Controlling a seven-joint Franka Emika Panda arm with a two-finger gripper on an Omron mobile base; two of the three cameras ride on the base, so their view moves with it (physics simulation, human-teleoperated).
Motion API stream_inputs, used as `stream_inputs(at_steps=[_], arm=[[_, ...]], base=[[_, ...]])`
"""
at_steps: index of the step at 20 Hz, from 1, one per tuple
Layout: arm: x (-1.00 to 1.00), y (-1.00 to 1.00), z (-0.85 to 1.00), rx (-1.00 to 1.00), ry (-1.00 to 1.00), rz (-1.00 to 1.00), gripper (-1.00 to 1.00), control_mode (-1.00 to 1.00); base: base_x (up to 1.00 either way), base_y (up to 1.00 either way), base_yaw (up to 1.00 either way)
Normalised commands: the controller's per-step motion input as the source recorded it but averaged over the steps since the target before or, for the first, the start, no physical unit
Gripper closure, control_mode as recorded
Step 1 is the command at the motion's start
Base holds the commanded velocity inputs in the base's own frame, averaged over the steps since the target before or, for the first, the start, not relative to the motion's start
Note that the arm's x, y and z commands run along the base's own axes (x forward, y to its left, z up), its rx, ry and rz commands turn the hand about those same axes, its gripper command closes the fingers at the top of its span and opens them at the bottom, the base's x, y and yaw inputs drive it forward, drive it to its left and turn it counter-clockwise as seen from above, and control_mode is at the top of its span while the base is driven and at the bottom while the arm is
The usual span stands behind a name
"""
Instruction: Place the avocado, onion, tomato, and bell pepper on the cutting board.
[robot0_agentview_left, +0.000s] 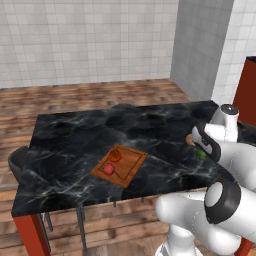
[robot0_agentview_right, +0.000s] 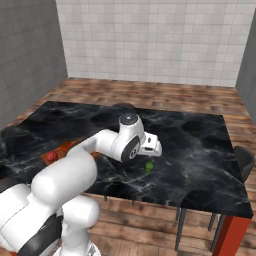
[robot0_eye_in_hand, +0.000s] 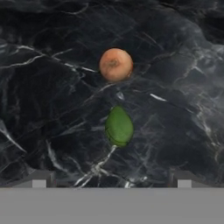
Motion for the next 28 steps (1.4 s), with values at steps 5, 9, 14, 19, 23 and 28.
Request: stream_inputs(at_steps=[5,9,14,19,23,28], arm=[[0.15,-0.09,-0.22,0.00,0.03,0.00,-1.00,-1.00],[0.15,-0.08,-0.22,0.00,0.04,0.00,-1.00,-1.00],[0.13,-0.06,-0.19,0.00,0.03,0.00,-1.00,-1.00],[0.17,-0.04,-0.19,0.00,0.04,0.00,-1.00,-1.00],[0.18,-0.05,-0.18,0.00,0.03,0.00,-1.00,-1.00],[0.15,-0.07,-0.17,0.00,0.02,0.00,-1.00,-1.00]], base=[[0.00,0.00,0.00],[0.00,0.00,0.00],[0.00,0.00,0.00],[0.00,0.00,0.00],[0.00,0.00,0.00],[0.00,0.00,0.00]])
